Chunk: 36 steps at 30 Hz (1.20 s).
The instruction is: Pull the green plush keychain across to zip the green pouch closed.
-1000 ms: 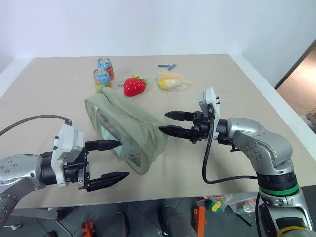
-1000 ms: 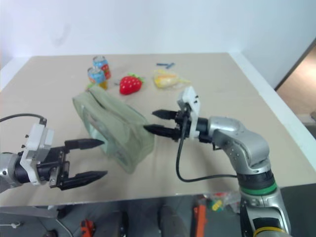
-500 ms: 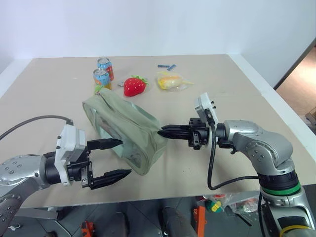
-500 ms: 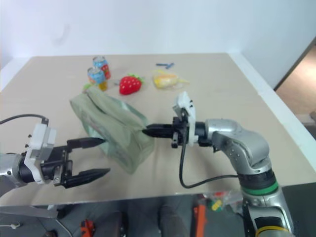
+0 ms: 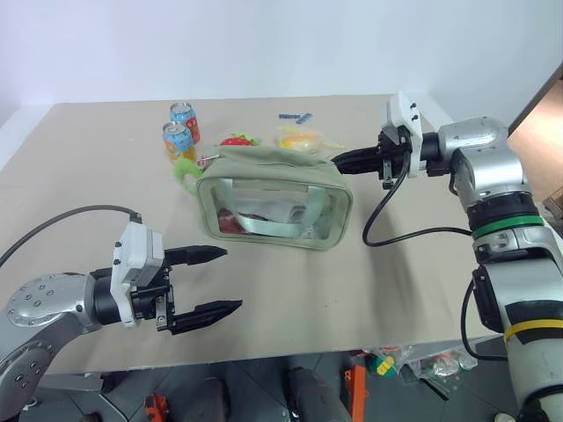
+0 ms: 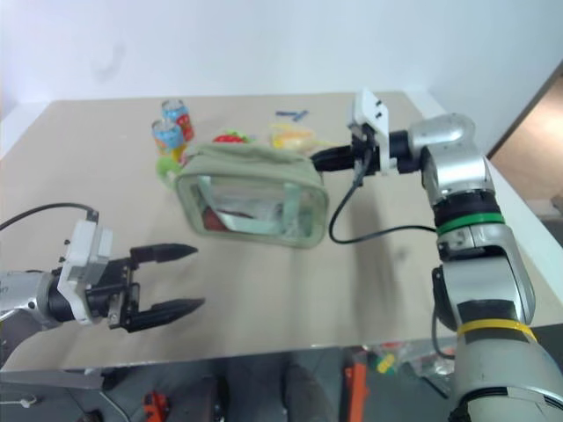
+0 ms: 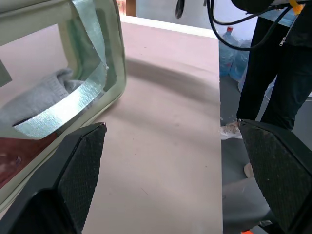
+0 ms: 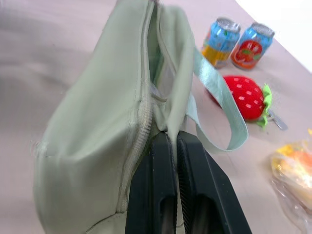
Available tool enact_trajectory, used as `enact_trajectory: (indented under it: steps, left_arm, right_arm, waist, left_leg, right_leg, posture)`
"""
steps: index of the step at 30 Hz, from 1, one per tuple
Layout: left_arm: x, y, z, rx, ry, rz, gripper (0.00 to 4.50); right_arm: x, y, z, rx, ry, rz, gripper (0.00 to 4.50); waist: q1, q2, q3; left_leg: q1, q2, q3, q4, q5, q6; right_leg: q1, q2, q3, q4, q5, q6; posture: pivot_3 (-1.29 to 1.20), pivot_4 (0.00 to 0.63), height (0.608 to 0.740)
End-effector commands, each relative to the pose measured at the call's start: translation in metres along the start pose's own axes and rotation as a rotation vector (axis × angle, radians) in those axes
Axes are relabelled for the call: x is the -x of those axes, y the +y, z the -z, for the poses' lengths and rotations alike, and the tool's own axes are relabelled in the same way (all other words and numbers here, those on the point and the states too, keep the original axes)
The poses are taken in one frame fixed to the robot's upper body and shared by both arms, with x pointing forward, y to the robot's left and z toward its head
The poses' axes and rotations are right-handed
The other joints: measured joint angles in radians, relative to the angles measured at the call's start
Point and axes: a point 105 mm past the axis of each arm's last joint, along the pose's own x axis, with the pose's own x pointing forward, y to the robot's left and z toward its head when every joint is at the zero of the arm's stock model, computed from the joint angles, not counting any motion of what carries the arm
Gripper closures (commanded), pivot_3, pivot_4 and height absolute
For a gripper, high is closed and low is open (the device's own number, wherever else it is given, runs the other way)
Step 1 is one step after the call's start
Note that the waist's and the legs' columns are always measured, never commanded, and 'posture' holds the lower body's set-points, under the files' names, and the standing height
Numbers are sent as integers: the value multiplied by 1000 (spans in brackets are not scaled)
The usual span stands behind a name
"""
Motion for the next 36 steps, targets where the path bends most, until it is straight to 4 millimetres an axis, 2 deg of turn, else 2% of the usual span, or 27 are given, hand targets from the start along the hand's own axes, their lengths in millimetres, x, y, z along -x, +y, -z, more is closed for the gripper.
enact_trajectory:
  steps: [1, 4, 6, 7, 10, 13, 14, 17, 19, 21, 24, 28, 31, 36]
  left_arm:
    - [-1, -2, -6, -39, -17, -6, 0]
    - [0, 0, -6, -43, -16, -17, 0]
    - [-1, 1, -6, -45, -15, -19, 0]
    - [-1, 1, -6, -44, -13, -17, 0]
    - [-1, 1, -6, -44, -8, -8, 0]
    - [-1, 5, -6, -46, -13, -12, 0]
    - [-1, 8, -7, -49, -20, -21, 0]
    - [-2, 15, -12, -52, -47, -34, 0]
    - [-5, 21, -18, -51, -84, -47, 0]
    - [-7, 25, -21, -58, -99, -52, 0]
    - [-12, 24, -23, -58, -102, -32, 0]
    - [-14, 26, -24, -62, -102, -32, 0]
    - [-15, 27, -23, -64, -99, -41, 0]
    - [-15, 27, -23, -64, -96, -55, 0]
  right_arm:
    - [4, -3, -10, 55, -31, -9, 3693]
    - [7, -7, -15, 66, -71, 23, 2692]
    - [18, -15, -29, 34, -138, 84, 2596]
    - [25, -19, -38, 31, -176, 124, 2015]
    - [44, -24, -57, 18, -253, 202, 1182]
    - [67, -23, -69, 6, -301, 293, 118]
    - [73, -18, -69, 7, -297, 311, 55]
    - [75, 6, -57, -19, -258, 312, 55]
    - [62, 34, -42, -72, -226, 276, 55]
    - [47, 52, -29, -112, -212, 272, 55]
    - [32, 63, -19, -140, -208, 288, 55]
    - [20, 70, -16, -191, -224, 272, 55]
    - [14, 67, -15, -204, -235, 287, 841]
    - [9, 68, -6, -202, -211, 288, 2542]
  waist:
    - [0, 0, 0]
    - [-1, 0, 0]
    - [0, 1, 0]
    - [1, 1, 1]
    - [3, 3, 2]
    - [4, 3, 2]
    - [6, 3, 2]
    - [11, 2, 1]
    - [14, 2, 1]
    - [11, 3, 2]
    - [1, 4, 2]
    - [0, 4, 2]
    - [1, 3, 2]
    - [1, 3, 2]
  left_leg:
    - [0, 0, 0, 0, 0, 0]
    - [0, 0, 0, 0, -1, -1]
    - [0, 0, 0, 0, -1, -1]
    - [0, 0, 0, 0, -1, -1]
    - [0, 0, 0, 2, -1, -1]
    - [0, 0, 0, 2, 0, -2]
    - [0, 0, 0, 2, -1, -1]
    - [0, 0, -2, 2, -1, -2]
    - [0, -1, -2, 2, -1, -1]
    - [0, -1, -3, 2, -1, -2]
    - [1, 0, 0, 3, -1, -2]
    - [3, 0, 0, 4, 1, -2]
    - [4, -1, 0, 5, 2, -1]
    - [3, -1, 1, 5, 2, -1]
  right_leg:
    - [0, 0, 0, 0, 0, 0]
    - [0, 0, 0, 1, 0, 0]
    - [0, 0, 0, 1, 0, 0]
    - [0, 0, 0, 1, -1, -1]
    - [0, 0, 0, 1, 0, 0]
    - [0, 0, 0, 2, 0, 0]
    - [0, 0, 0, 2, 0, 0]
    - [1, 0, -1, 2, -1, 0]
    - [2, 0, -1, 2, -2, 1]
    - [1, 0, -1, 2, -1, 2]
    - [0, 0, 1, 4, 1, 5]
    - [2, 1, 3, 4, 2, 4]
    - [3, 1, 3, 4, 2, 4]
    - [3, 1, 4, 4, 2, 4]
  posture:
    - [0, 150, 740]
    - [0, 150, 740]
    - [0, 150, 740]
    - [0, 150, 740]
    - [0, 150, 740]
    - [0, 150, 740]
    - [0, 150, 740]
    - [0, 150, 740]
    - [0, 150, 740]
    - [0, 150, 740]
    - [0, 150, 740]
    - [0, 150, 740]
    - [0, 150, 740]
    - [0, 150, 740]
